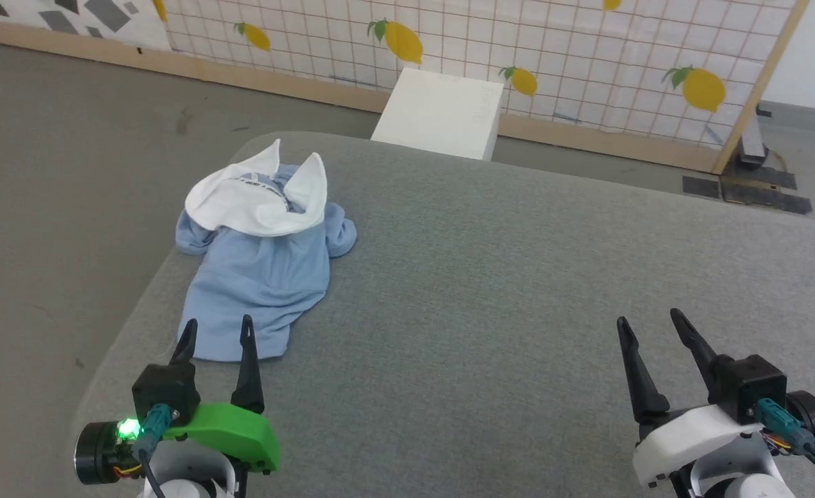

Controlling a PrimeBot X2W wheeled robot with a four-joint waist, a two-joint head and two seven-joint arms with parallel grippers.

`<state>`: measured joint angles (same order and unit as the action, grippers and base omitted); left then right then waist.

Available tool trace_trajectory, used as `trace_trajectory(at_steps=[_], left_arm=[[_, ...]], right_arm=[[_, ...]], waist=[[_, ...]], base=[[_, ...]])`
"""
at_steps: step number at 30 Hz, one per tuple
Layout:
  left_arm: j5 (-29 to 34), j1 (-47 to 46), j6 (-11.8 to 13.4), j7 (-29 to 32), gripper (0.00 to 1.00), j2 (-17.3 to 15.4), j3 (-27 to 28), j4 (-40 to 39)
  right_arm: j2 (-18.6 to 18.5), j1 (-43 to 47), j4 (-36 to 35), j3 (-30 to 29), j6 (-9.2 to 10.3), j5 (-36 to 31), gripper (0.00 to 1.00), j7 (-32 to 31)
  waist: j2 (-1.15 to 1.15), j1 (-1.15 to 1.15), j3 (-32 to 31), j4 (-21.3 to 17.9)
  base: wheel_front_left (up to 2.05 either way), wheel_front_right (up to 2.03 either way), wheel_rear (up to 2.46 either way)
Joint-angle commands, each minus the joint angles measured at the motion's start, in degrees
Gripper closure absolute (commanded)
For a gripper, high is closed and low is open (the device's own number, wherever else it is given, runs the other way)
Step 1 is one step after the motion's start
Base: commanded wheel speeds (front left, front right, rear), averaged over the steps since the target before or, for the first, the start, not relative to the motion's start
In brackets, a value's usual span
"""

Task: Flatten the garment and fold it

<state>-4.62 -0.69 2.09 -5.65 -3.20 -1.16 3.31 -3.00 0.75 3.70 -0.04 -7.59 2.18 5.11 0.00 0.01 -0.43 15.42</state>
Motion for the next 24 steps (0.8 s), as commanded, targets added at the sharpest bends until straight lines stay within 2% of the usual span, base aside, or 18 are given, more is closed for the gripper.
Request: trace_trajectory(at_steps=[1,24], left_arm=[[-0.26,-0.16,0.50,-0.58,0.00,-0.15,-0.14,0.30],[-1.57,-0.07,1.59,-3.29,0.00,-0.38,-0.11,1.93]], right_arm=[[0.05,-1.20,0.35,0.07,0.04,0.60,0.00,0.72],[0.08,-1.99,2.36,0.55,0.06,1.88,0.00,3.58]], waist=[[0.00,0.00,0.04,0.81],[0.00,0.00,-0.50,7.04]], base=[[0.00,0.00,0.00],[0.00,0.00,0.00]])
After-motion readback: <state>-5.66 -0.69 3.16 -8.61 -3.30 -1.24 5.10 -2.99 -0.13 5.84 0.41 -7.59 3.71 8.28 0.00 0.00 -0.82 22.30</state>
